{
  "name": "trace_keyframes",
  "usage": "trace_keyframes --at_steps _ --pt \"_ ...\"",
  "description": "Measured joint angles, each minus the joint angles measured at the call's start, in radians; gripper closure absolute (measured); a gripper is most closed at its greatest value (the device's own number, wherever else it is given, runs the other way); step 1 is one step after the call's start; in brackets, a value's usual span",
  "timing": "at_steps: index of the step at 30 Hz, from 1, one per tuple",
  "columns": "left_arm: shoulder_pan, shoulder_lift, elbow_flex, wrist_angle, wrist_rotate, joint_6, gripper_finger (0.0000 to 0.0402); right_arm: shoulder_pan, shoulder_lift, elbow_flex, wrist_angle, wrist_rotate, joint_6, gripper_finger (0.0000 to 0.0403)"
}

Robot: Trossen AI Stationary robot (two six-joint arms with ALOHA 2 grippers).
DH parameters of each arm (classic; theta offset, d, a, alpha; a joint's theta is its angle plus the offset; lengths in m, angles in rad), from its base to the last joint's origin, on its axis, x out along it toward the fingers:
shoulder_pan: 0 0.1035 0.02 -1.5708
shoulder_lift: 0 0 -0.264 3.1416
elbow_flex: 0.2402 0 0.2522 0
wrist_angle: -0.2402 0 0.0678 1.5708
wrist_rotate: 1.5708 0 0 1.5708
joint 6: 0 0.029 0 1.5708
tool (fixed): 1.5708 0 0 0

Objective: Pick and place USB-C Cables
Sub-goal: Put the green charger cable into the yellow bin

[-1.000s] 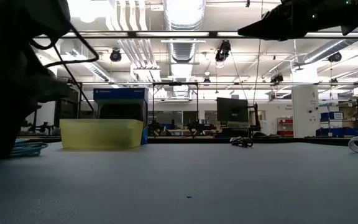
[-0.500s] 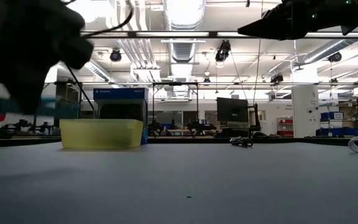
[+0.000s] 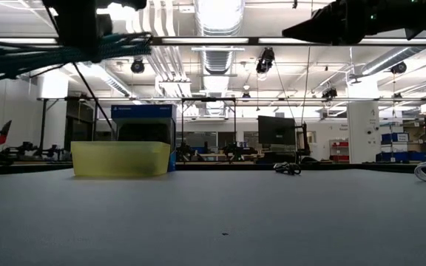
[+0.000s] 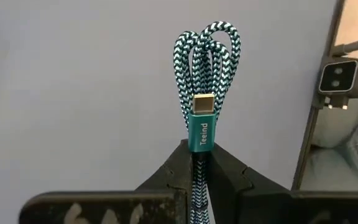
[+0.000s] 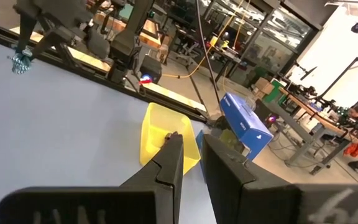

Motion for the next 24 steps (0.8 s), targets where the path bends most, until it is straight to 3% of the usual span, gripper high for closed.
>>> trace_keyframes --at_steps 10,15,24 --pt "0.064 -0.001 0.113 -0.199 -0.007 0.199 0.0386 0.000 0.000 0.001 0.037 0.000 0.022 0.0351" --pt "0.103 -0.001 0.166 -0.321 -0.058 0.308 0.0386 0.000 0.001 0.001 0.051 -0.001 0.031 0.0351" --pt "0.213 -0.002 0.168 -0.397 -0.099 0.506 0.0386 0.000 0.001 0.001 0.045 -0.001 0.043 0.0351"
